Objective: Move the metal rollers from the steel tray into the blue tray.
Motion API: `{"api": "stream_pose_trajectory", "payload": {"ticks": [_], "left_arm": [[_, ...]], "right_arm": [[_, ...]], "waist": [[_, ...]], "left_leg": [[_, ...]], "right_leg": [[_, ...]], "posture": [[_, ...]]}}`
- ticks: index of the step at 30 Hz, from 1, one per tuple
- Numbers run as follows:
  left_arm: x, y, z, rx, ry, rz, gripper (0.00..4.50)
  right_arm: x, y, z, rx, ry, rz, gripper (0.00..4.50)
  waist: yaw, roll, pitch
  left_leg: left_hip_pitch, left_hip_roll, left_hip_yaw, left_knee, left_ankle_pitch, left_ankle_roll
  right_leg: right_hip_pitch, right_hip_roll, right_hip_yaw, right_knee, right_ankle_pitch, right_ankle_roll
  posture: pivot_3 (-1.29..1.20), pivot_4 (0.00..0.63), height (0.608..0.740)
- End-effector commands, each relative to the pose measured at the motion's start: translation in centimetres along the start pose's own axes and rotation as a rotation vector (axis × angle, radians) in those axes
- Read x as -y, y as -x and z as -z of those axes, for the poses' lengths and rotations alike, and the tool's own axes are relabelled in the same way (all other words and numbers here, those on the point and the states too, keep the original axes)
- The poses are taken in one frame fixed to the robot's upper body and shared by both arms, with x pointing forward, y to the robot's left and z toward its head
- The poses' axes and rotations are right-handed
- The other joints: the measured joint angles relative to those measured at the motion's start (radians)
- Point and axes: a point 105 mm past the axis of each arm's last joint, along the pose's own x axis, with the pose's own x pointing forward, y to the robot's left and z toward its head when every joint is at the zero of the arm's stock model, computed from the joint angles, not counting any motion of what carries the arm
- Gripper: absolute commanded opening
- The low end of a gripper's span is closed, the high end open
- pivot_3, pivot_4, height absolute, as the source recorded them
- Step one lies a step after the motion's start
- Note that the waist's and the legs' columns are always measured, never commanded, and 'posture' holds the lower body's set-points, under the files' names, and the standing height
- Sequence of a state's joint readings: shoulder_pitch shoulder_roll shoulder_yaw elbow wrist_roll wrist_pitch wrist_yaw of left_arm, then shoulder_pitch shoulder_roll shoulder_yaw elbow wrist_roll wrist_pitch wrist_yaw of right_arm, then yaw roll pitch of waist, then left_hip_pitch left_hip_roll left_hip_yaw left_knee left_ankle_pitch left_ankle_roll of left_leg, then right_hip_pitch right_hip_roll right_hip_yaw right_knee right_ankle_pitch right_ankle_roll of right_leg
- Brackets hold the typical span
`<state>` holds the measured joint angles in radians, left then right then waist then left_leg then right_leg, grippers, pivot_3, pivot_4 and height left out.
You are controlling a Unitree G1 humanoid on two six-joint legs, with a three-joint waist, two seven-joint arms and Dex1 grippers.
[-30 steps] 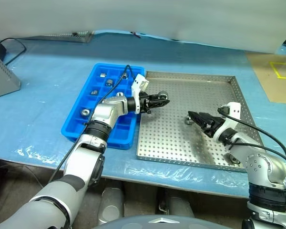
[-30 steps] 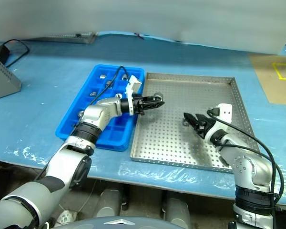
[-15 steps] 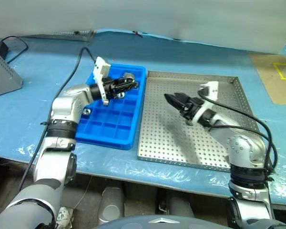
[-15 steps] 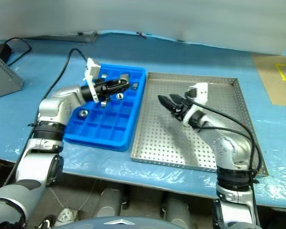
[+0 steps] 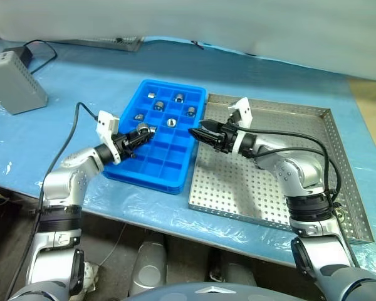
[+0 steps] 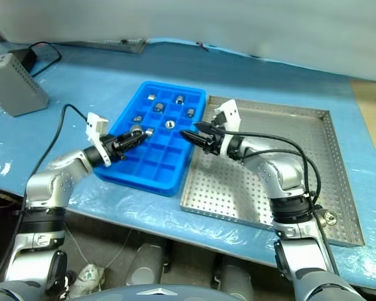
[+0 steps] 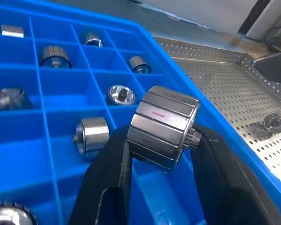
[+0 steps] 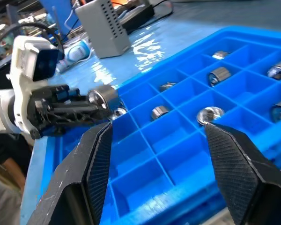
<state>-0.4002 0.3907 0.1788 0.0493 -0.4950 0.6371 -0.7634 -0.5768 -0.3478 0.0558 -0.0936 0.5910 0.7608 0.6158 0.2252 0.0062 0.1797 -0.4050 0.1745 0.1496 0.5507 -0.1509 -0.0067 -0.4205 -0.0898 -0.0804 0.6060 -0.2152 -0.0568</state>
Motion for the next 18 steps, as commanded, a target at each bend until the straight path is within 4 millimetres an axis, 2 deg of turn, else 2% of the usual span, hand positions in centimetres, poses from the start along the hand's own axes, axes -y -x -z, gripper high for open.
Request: {"api": "stream_pose_trajectory", "payload": {"ticks": [1, 8, 11, 15, 18], "left_arm": [[1.0, 0.0, -0.1, 0.014, -0.023, 0.011, 1.45], [0.8, 0.9, 1.2, -0.035, -0.01, 0.007, 1.45], [1.1, 0.5, 1.6, -0.057, -0.021, 0.034, 1.45], [2.0, -0.3, 0.5, -0.031, -0.017, 0.081, 1.45], [2.0, 0.0, -0.8, 0.007, 0.0, 0.087, 1.45]], "right_arm": [[-0.4, -0.2, -1.2, 0.041, 0.041, -0.018, 3.22], [-0.3, 0.4, -0.3, 0.027, 0.051, 0.017, 3.22], [-0.3, 0.6, 0.1, 0.024, 0.049, 0.032, 3.22], [-0.2, 0.8, 0.4, 0.018, 0.057, 0.051, 3.22], [-0.2, 1.0, 0.5, 0.015, 0.061, 0.059, 3.22]], "waist": [[0.01, 0.0, 0.0], [0.015, 0.0, 0.0], [0.012, 0.0, 0.0], [0.009, 0.0, 0.0], [0.008, 0.0, 0.0]], "left_leg": [[0.0, 0.0, 0.0, 0.0, 0.0, 0.0], [0.001, 0.0, 0.0, 0.0, 0.001, -0.002], [0.002, 0.0, 0.0, 0.0, 0.002, -0.003], [0.002, 0.0, 0.0, 0.0, 0.002, -0.003], [0.002, 0.0, 0.0, 0.0, 0.002, -0.004]], "right_leg": [[0.0, 0.0, 0.0, 0.0, 0.0, 0.0], [0.0, 0.0, 0.001, 0.001, 0.0, 0.0], [0.0, 0.001, 0.001, 0.001, 0.0, 0.0], [0.0, 0.001, 0.001, 0.001, 0.0, 0.0], [0.0, 0.001, 0.001, 0.001, 0.0, 0.0]], "posture": [[0.43, 0.15, 0.74], [0.39, 0.15, 0.74], [0.37, 0.15, 0.74], [0.35, 0.15, 0.74], [0.34, 0.15, 0.74]]}}
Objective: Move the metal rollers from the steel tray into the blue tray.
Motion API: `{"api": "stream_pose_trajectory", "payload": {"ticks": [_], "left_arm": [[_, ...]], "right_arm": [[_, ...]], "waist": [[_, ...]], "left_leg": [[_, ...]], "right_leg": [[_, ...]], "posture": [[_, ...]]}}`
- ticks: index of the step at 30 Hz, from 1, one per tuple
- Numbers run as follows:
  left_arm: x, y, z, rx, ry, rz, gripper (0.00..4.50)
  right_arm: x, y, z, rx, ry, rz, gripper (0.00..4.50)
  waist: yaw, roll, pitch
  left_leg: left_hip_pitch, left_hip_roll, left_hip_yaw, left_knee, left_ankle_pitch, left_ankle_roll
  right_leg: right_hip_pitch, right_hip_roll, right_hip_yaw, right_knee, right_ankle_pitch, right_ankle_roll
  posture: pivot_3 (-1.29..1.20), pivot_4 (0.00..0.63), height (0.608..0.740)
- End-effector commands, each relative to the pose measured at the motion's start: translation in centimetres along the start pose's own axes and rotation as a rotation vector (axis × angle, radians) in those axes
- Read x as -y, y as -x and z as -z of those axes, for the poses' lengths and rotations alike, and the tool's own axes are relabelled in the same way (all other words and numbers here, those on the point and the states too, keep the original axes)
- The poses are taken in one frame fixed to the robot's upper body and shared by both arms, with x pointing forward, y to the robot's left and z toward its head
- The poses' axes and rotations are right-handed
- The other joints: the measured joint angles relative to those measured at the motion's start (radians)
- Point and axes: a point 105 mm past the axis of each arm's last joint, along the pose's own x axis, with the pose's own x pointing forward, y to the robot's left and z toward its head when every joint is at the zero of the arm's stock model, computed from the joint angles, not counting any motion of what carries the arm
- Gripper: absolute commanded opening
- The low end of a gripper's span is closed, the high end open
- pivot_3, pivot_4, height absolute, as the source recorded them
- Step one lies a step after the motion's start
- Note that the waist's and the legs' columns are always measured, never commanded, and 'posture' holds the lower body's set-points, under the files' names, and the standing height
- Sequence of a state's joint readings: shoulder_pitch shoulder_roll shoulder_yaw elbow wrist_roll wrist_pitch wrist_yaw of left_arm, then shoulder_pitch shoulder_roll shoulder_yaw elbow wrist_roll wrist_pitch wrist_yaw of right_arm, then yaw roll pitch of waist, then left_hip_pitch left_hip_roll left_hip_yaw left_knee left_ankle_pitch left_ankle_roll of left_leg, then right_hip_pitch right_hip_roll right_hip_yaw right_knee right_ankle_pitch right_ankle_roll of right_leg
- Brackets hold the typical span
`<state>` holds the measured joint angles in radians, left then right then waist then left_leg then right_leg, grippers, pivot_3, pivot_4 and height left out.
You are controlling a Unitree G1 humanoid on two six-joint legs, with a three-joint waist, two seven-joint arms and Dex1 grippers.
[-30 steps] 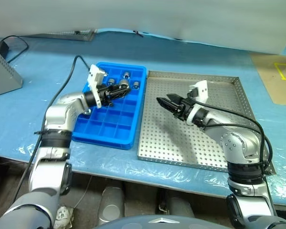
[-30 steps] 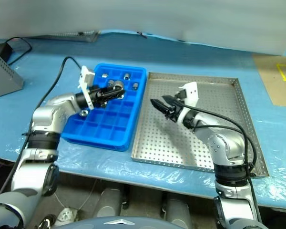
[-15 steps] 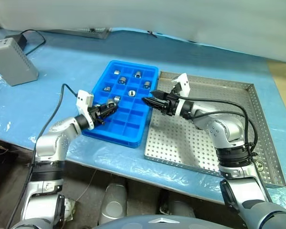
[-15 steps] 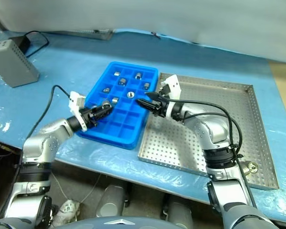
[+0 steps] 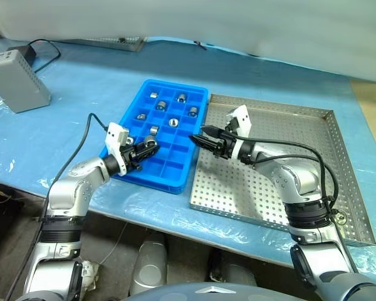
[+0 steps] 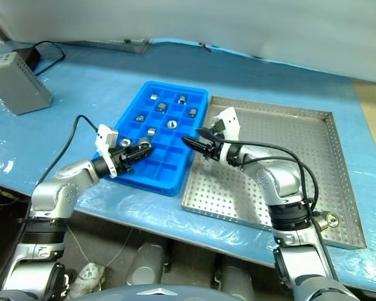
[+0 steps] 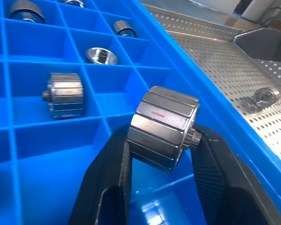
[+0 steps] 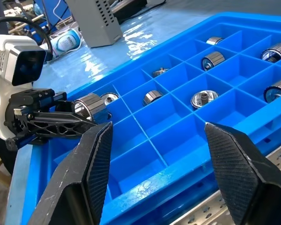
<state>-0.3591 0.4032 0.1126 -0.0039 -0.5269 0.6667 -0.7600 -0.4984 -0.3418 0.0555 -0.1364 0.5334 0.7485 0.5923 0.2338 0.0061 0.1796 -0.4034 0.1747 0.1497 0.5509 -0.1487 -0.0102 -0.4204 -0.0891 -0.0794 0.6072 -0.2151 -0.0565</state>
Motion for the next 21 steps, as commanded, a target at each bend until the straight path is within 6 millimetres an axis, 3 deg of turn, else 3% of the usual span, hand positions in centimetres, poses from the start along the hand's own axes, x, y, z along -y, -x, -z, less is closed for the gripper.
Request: {"api": "stream_pose_trajectory", "payload": {"ticks": [1, 6, 11, 21], "left_arm": [[0.4, 0.8, -2.7, 0.081, -0.017, 0.031, 1.45], [0.5, 3.5, -4.4, 0.119, -0.041, 0.039, 1.45], [1.4, 5.5, -2.2, -0.009, -0.081, 0.06, 1.45], [0.1, 5.8, -1.0, -0.01, -0.048, -0.029, 1.45]], "right_arm": [[-0.5, 0.4, -1.1, 0.041, 0.053, -0.001, 3.22], [-0.4, 0.6, -0.3, 0.018, 0.054, 0.013, 3.22], [-0.5, 0.4, 0.3, -0.001, 0.054, 0.006, 3.22], [-0.5, 0.0, 0.6, -0.011, 0.062, -0.005, 3.22]], "waist": [[-0.001, 0.0, 0.0], [-0.006, 0.0, 0.0], [-0.004, 0.0, 0.0], [0.005, 0.0, 0.0]], "left_leg": [[0.0, 0.0, 0.0, 0.0, 0.0, 0.0], [0.0, 0.001, 0.0, 0.0, 0.0, 0.0], [0.0, 0.0, 0.0, 0.0, 0.0, 0.0], [0.002, 0.002, 0.0, 0.0, -0.001, 0.001]], "right_leg": [[0.0, 0.0, 0.0, 0.0, 0.0, 0.0], [0.0, 0.001, 0.0, 0.0, 0.0, 0.0], [0.0, 0.001, 0.0, 0.0, 0.0, 0.0], [0.002, 0.001, 0.0, 0.001, -0.001, 0.003]], "posture": [[0.34, 0.15, 0.74], [0.36, 0.15, 0.74], [0.38, 0.15, 0.74], [0.39, 0.15, 0.74]]}}
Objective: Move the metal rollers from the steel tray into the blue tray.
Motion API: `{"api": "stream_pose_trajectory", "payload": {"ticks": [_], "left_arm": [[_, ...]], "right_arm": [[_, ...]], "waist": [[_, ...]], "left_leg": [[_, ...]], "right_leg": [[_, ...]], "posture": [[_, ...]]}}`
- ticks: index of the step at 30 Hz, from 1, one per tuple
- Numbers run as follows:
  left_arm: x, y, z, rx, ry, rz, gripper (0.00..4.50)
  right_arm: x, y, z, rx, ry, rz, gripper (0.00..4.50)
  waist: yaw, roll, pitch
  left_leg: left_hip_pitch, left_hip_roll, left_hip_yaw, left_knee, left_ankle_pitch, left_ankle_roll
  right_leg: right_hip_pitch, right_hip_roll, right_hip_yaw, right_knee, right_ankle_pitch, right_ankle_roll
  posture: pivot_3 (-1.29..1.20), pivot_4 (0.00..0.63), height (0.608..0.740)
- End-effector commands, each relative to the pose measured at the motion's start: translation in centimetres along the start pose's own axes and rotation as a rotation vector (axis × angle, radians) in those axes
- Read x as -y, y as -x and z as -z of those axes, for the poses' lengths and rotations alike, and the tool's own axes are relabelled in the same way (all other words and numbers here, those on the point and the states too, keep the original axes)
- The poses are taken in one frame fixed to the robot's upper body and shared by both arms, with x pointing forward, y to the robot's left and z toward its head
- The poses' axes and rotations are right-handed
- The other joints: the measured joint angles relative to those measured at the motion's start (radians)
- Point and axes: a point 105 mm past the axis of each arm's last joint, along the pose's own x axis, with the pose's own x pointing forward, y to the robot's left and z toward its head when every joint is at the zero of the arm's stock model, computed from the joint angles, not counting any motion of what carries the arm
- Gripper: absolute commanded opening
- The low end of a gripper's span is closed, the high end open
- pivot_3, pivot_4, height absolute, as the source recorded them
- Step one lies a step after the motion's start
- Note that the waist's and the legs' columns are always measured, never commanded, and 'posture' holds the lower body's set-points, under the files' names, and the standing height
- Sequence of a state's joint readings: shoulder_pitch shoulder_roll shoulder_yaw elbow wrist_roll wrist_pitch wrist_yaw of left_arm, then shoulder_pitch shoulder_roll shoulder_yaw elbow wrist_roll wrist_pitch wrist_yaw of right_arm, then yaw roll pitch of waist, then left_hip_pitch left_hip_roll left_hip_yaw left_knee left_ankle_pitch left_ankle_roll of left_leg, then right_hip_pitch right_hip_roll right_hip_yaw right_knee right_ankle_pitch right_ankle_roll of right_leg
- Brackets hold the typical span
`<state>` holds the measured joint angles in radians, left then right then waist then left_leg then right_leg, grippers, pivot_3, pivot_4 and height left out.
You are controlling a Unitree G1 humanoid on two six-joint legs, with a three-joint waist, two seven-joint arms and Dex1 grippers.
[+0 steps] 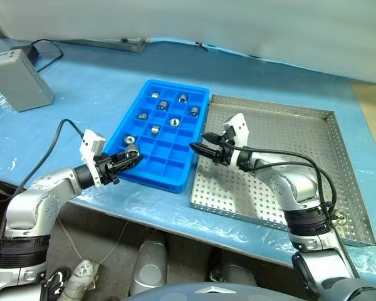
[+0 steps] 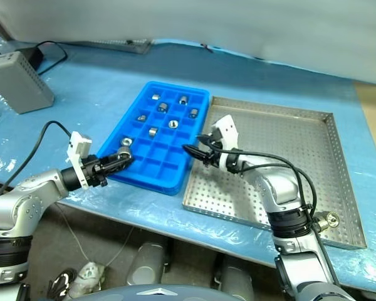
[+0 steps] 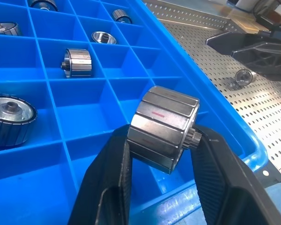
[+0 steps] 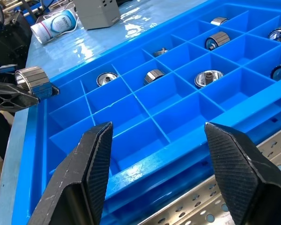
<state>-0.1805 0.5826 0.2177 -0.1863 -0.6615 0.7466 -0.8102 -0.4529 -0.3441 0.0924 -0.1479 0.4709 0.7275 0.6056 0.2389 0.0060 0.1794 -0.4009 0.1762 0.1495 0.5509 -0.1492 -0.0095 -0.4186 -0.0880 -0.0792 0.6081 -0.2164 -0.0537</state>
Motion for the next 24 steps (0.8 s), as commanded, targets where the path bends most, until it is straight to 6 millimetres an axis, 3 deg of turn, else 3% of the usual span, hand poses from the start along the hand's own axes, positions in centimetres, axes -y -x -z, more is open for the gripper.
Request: {"api": "stream_pose_trajectory", "payload": {"ticks": [1, 10, 17, 24], "left_arm": [[-0.1, 0.1, -0.4, 0.028, -0.022, -0.017, 1.45], [-1.2, 1.0, 1.2, -0.006, 0.005, -0.068, 1.45], [-2.2, 0.9, 0.8, 0.018, 0.007, -0.107, 3.75], [-1.2, -0.4, -1.2, 0.055, -0.021, -0.033, 3.75]], "right_arm": [[-0.2, 0.0, -1.1, 0.04, 0.035, -0.012, 3.22], [0.1, 0.2, -0.9, 0.03, 0.045, 0.004, 3.22], [0.2, -0.1, -0.8, 0.027, 0.048, 0.007, 3.25], [0.5, 0.1, -0.5, 0.022, 0.049, 0.023, 3.25]], "waist": [[-0.001, 0.0, 0.0], [-0.006, 0.0, 0.0], [-0.005, 0.0, 0.0], [-0.006, 0.0, 0.0]], "left_leg": [[0.0, 0.0, 0.0, 0.0, 0.0, 0.0], [0.0, 0.0, 0.0, 0.0, 0.0, 0.0], [0.004, 0.0, 0.0, 0.0, 0.0, 0.0], [0.006, 0.0, 0.0, 0.0, 0.0, 0.0]], "right_leg": [[0.0, 0.0, 0.0, 0.0, 0.001, -0.001], [0.0, 0.0, 0.0, 0.0, 0.001, -0.003], [0.002, 0.0, 0.001, 0.0, 0.001, -0.002], [0.005, 0.0, 0.001, 0.0, 0.001, -0.002]], "posture": [[0.39, 0.15, 0.74], [0.38, 0.15, 0.74], [0.38, 0.15, 0.74], [0.36, 0.15, 0.74]]}}
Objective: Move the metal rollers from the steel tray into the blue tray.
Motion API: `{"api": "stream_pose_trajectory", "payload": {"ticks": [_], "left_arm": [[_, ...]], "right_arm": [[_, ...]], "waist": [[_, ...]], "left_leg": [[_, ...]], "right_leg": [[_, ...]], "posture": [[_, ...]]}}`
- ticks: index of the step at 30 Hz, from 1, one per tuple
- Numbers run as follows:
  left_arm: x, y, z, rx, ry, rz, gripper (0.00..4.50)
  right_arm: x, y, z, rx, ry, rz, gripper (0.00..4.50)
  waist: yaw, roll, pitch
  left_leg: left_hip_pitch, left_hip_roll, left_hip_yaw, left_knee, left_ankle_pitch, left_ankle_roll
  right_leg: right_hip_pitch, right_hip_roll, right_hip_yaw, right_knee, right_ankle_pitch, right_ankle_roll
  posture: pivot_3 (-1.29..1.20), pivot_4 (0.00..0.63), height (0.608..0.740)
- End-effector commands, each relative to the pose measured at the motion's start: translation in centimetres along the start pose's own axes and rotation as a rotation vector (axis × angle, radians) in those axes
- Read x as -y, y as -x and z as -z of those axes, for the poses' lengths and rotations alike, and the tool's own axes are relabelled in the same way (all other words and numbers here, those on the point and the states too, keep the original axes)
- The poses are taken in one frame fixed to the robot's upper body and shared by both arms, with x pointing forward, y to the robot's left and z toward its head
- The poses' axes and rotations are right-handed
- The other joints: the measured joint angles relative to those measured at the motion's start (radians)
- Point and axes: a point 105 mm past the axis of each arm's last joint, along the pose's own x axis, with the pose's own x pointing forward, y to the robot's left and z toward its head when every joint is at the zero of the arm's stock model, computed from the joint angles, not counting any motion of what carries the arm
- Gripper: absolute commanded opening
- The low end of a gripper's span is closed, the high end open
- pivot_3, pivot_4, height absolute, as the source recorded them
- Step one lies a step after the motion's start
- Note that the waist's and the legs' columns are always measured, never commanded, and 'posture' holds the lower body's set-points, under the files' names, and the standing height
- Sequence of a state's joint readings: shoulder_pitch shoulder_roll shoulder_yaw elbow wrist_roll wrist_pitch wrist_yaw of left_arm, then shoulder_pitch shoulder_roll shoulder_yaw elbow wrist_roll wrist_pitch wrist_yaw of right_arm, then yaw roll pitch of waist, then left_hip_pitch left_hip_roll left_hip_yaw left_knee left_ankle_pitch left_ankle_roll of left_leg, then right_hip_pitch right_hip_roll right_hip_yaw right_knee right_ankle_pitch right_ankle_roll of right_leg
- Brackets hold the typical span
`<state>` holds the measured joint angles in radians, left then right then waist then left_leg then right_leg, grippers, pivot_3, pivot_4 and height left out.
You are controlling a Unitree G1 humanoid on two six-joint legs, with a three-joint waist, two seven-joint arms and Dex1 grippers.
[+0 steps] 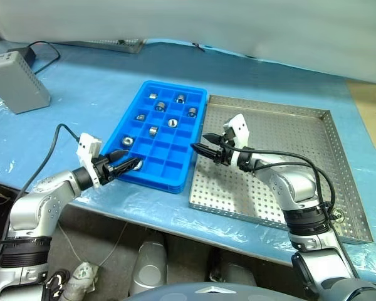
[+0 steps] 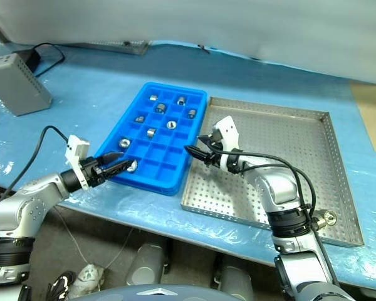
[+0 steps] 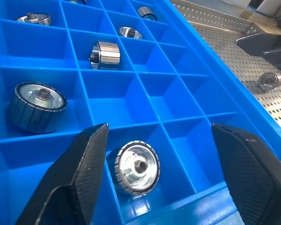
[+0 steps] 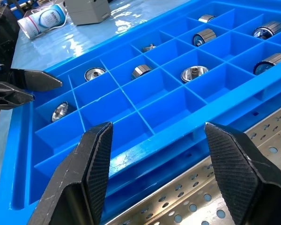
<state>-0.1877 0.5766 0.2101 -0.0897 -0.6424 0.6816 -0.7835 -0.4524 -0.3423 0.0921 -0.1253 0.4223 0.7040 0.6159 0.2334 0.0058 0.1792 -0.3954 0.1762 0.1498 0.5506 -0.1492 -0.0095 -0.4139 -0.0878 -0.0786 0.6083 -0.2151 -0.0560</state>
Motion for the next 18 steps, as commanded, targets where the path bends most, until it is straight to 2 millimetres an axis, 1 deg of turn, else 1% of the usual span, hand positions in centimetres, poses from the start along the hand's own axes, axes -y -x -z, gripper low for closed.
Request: {"api": "stream_pose_trajectory", "payload": {"ticks": [1, 5, 8, 9, 10, 11, 13, 15, 16, 17, 18], "left_arm": [[1.1, -0.9, -2.6, 0.059, -0.053, 0.059, 3.75], [3.1, -3.0, -4.7, 0.095, -0.09, 0.167, 3.75], [4.2, -5.0, -5.6, 0.1, -0.1, 0.245, 3.75], [4.6, -5.7, -5.6, 0.091, -0.099, 0.277, 3.75], [4.9, -6.4, -5.4, 0.08, -0.102, 0.304, 3.75], [5.2, -7.0, -5.3, 0.07, -0.106, 0.326, 3.75], [5.9, -8.4, -5.0, 0.045, -0.112, 0.381, 3.75], [6.5, -9.8, -4.9, 0.028, -0.12, 0.436, 3.75], [6.6, -10.2, -4.9, 0.024, -0.122, 0.45, 3.75], [6.9, -11.0, -5.0, 0.021, -0.129, 0.474, 3.75], [7.2, -11.7, -5.2, 0.019, -0.135, 0.498, 3.75]], "right_arm": [[0.0, 0.2, -1.0, 0.04, 0.024, 0.003, 3.25], [1.3, 1.4, -2.2, 0.089, 0.021, 0.071, 3.25], [2.4, 2.6, -2.6, 0.107, 0.028, 0.137, 3.25], [2.7, 3.0, -2.7, 0.112, 0.03, 0.16, 3.25], [2.9, 3.4, -2.7, 0.116, 0.032, 0.18, 3.25], [3.0, 3.8, -2.7, 0.12, 0.034, 0.198, 3.25], [3.4, 4.8, -2.8, 0.132, 0.041, 0.249, 3.25], [4.1, 6.5, -3.1, 0.144, 0.057, 0.322, 3.25], [4.3, 7.0, -3.1, 0.149, 0.06, 0.343, 3.25], [4.9, 8.1, -3.3, 0.157, 0.064, 0.389, 3.25], [5.3, 9.3, -3.5, 0.164, 0.072, 0.437, 3.25]], "waist": [[0.003, 0.0, 0.0], [0.014, 0.0, 0.0], [0.007, 0.0, 0.0], [0.003, 0.0, 0.0], [-0.002, 0.0, 0.0], [-0.008, 0.0, 0.0], [-0.025, 0.0, 0.0], [-0.039, 0.0, 0.0], [-0.049, 0.0, 0.0], [-0.059, 0.0, 0.0], [-0.065, 0.0, 0.0]], "left_leg": [[0.0, 0.0, 0.0, 0.0, 0.0, 0.0], [0.0, 0.0, 0.0, 0.0, 0.001, -0.001], [0.006, -0.001, 0.0, 0.001, 0.001, -0.001], [0.007, -0.002, 0.001, 0.001, 0.001, -0.001], [0.008, -0.002, 0.001, 0.001, 0.001, -0.001], [0.009, -0.002, 0.001, 0.0, 0.001, -0.001], [0.009, -0.001, 0.001, -0.001, 0.003, -0.004], [0.009, -0.002, 0.001, -0.002, 0.003, -0.004], [0.008, -0.002, 0.001, -0.002, 0.003, -0.004], [0.007, -0.002, 0.001, -0.002, 0.003, -0.004], [0.007, -0.003, 0.002, -0.002, 0.003, -0.004]], "right_leg": [[0.0, 0.0, 0.0, 0.0, 0.0, 0.0], [0.003, 0.0, 0.0, 0.001, 0.0, 0.0], [0.009, -0.001, 0.002, 0.0, 0.0, 0.001], [0.01, -0.001, 0.002, 0.0, -0.001, 0.002], [0.01, -0.001, 0.003, 0.0, -0.002, 0.004], [0.011, -0.001, 0.003, 0.0, -0.002, 0.005], [0.01, 0.0, 0.003, -0.001, -0.001, 0.004], [0.01, 0.0, 0.003, -0.001, 0.0, 0.001], [0.009, 0.0, 0.003, -0.002, 0.0, 0.001], [0.009, 0.0, 0.003, -0.002, 0.0, 0.001], [0.009, 0.0, 0.003, -0.002, 0.0, 0.001]], "posture": [[0.34, 0.15, 0.74], [0.27, 0.15, 0.74], [0.22, 0.15, 0.74], [0.22, 0.15, 0.74], [0.17, 0.15, 0.74], [0.17, 0.15, 0.74], [0.09, 0.15, 0.74], [0.06, 0.15, 0.74], [0.06, 0.15, 0.74], [-0.04, 0.15, 0.74], [-0.04, 0.15, 0.74]]}}
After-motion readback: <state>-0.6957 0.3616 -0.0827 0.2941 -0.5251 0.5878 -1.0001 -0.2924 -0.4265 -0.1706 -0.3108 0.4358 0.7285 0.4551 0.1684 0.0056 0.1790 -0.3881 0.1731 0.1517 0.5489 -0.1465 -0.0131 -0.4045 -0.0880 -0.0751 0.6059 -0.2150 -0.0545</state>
